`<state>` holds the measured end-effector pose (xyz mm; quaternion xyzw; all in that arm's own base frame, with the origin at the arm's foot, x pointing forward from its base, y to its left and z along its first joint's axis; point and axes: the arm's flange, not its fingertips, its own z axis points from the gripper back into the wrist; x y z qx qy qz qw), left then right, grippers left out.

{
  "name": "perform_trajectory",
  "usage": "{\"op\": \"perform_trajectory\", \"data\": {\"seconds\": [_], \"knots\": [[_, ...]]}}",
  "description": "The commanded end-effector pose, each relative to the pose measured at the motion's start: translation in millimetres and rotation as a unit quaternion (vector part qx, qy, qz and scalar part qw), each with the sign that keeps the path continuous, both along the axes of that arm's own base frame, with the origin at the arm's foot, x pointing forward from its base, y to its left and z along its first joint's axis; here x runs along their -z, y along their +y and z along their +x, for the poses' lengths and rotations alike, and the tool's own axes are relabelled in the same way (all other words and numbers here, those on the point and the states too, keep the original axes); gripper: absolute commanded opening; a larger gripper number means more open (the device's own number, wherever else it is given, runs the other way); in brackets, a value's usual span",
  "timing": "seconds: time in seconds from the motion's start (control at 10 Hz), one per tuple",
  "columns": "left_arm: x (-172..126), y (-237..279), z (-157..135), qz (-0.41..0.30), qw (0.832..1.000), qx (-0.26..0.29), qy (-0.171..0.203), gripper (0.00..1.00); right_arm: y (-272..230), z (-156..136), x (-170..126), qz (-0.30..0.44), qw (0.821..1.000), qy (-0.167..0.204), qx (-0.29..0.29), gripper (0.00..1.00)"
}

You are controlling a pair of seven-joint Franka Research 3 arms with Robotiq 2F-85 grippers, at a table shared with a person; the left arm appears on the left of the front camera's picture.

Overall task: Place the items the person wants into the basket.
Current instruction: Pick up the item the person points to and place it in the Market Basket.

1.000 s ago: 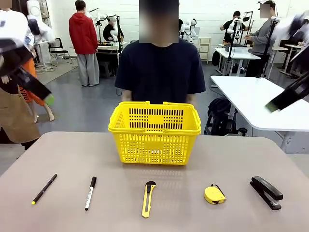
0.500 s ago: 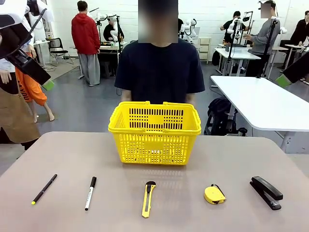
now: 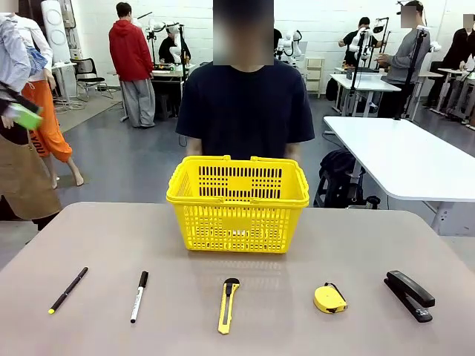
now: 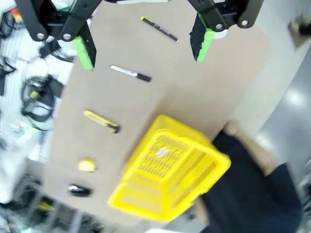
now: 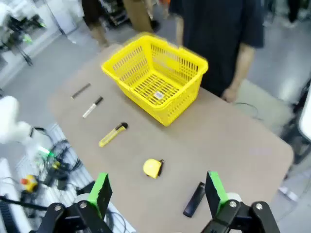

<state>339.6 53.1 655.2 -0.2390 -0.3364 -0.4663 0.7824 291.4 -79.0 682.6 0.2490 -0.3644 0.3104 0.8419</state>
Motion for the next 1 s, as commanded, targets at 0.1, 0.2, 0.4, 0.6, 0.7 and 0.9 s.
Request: {"op": "perform_trajectory", "data": {"seconds": [0.1, 0.2, 0.4, 0.6, 0.7, 0.9], "knots": [[17.2, 109.2, 15.6, -0.103, 0.993, -0.002, 0.052, 1.00, -89.6, 38.1, 44.6, 0.140, 0.988, 0.041, 0.038, 1.00], [28.3, 143.6, 8.3, -0.132, 0.990, -0.031, 0.042, 1.00, -119.0, 29.3, 51.0, 0.161, 0.985, 0.024, 0.059, 1.00], [41.4, 189.7, -16.3, -0.156, 0.982, -0.097, 0.039, 1.00, -154.7, -6.4, 53.2, 0.173, 0.980, -0.026, 0.097, 1.00], [44.0, 208.9, -36.0, -0.155, 0.977, -0.137, 0.041, 1.00, -173.9, -56.3, 45.6, 0.139, 0.985, -0.071, 0.077, 1.00], [43.5, 213.0, -44.3, -0.149, 0.977, -0.150, 0.041, 1.00, -180.6, -82.1, 36.7, 0.121, 0.986, -0.088, 0.078, 1.00], [37.6, 208.6, -50.1, -0.150, 0.973, -0.167, 0.058, 1.00, -177.9, -100.4, 29.9, 0.096, 0.992, -0.060, 0.060, 1.00]]}}
